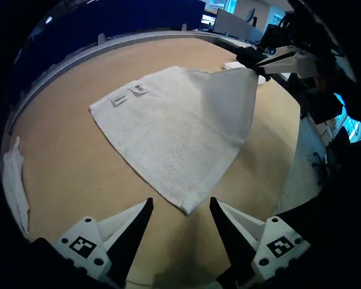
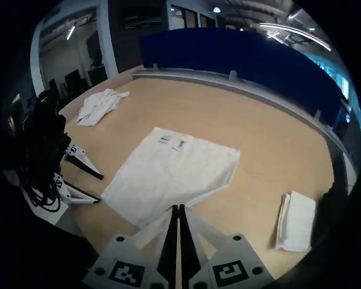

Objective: Fold towel

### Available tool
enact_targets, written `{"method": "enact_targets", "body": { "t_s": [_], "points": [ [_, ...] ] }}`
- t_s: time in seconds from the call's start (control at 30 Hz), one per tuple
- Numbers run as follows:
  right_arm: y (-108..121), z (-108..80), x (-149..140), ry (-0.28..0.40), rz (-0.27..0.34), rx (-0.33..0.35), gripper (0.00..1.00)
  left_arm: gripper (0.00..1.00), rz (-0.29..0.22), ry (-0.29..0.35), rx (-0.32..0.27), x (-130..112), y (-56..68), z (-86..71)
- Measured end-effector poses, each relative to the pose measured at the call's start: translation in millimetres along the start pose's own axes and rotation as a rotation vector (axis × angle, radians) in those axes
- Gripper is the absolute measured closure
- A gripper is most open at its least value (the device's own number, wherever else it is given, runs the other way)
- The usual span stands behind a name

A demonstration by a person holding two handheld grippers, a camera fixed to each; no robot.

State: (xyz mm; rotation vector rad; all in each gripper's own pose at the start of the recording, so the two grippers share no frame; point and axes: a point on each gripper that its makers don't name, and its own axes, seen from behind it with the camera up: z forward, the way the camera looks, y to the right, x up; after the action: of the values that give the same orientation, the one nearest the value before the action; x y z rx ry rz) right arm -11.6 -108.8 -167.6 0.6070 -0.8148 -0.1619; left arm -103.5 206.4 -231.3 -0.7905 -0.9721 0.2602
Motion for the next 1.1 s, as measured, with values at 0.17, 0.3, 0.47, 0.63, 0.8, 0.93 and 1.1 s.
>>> {"method": "enact_targets", "body": {
  "t_s": [0.17, 0.3, 0.47, 0.63, 0.8, 0.93, 1.1],
  "points": [
    [-0.6, -0.2, -1.8, -0.001, 0.0, 0.001, 0.98, 0.13, 0.006, -0.007, -0.009, -4.5, 5.0, 0.2],
    [-0.4, 0.5, -1.8, -0.001, -0.003, 0.001, 0.98, 0.19, 0.028, -0.011, 0.002, -7.5, 4.9, 4.4],
    [-0.4, 1.1, 1.0, 0.004, -0.002, 0.0, 0.98, 0.32, 0.077, 0.0, 0.04, -9.4, 0.5, 10.5],
    [-0.4, 0.8, 1.7, 0.005, -0.002, -0.001, 0.98, 0.42, 0.133, 0.009, 0.068, -11.2, -1.2, 12.5],
    [-0.3, 0.3, 1.9, 0.006, -0.001, -0.003, 0.98, 0.51, 0.178, 0.01, 0.076, -13.2, 1.5, 12.1],
    [-0.6, 0.0, 1.8, 0.006, 0.0, -0.003, 0.98, 0.7, 0.202, 0.007, 0.072, -12.6, 6.8, 11.6],
    [-1.8, -0.9, 2.8, 0.009, 0.0, -0.004, 0.98, 0.85, 0.196, 0.011, 0.08, -12.4, 10.8, 10.1]
  ]
}}
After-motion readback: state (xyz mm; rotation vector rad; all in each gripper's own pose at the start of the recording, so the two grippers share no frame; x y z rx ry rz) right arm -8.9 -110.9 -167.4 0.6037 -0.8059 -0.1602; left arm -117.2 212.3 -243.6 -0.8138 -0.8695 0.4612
